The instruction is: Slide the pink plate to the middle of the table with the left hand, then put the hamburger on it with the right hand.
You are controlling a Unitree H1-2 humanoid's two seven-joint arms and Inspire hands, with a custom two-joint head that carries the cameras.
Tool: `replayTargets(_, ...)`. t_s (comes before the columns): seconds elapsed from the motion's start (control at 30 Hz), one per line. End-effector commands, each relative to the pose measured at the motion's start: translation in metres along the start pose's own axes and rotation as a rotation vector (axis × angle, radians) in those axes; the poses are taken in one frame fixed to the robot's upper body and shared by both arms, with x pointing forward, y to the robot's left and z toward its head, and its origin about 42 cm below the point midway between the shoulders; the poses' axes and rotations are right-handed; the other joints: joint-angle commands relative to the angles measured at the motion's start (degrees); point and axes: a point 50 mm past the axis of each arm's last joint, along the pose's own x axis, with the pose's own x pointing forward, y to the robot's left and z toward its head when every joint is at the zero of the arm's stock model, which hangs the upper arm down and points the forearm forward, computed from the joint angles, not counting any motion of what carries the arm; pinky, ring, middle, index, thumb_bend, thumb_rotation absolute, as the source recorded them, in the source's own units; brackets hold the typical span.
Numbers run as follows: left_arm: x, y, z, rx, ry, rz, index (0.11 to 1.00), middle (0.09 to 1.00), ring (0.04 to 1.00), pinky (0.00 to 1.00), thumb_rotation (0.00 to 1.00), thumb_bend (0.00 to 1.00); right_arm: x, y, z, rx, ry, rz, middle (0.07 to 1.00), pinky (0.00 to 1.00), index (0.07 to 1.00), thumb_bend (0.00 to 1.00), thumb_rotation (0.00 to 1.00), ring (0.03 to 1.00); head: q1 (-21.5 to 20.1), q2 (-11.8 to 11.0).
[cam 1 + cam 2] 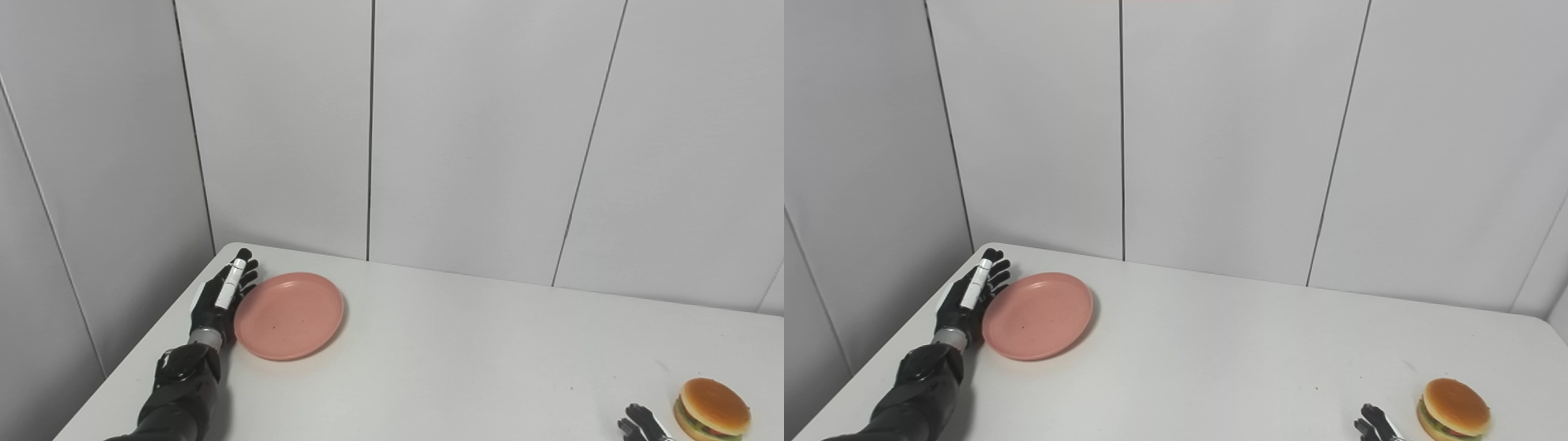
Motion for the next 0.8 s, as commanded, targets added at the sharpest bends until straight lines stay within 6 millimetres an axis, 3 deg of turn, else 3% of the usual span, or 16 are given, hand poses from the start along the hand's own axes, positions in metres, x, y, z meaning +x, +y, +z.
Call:
replayTargets(0.0,0.024,-0.009,0.045,0.015,-0.128,-0.031,0.828,0.852,0.881,0.87,0.73,0.91,-0.006,-0.011,-0.032,0.013,0.219,-0.04,0.912,0.92,0.872,0.89,1.0,0.885,0.0,0.1)
replayTargets(0.43,0.023,-0.002,0.048,0.022,-0.137,-0.036,0.824,0.859,0.889,0.87,0.75,0.9,-0.006,-0.011,-0.032,0.011,0.223,-0.035,0.91,0.9,0.863,0.89,1.0,0.882,0.1,0.2)
replayTargets(0.77,0.023,-0.013,0.044,0.025,-0.128,-0.073,0.786,0.838,0.867,0.87,0.73,0.95,-0.005,-0.008,-0.032,0.014,0.232,-0.033,0.916,0.91,0.866,0.91,1.0,0.888,-0.3,0.3)
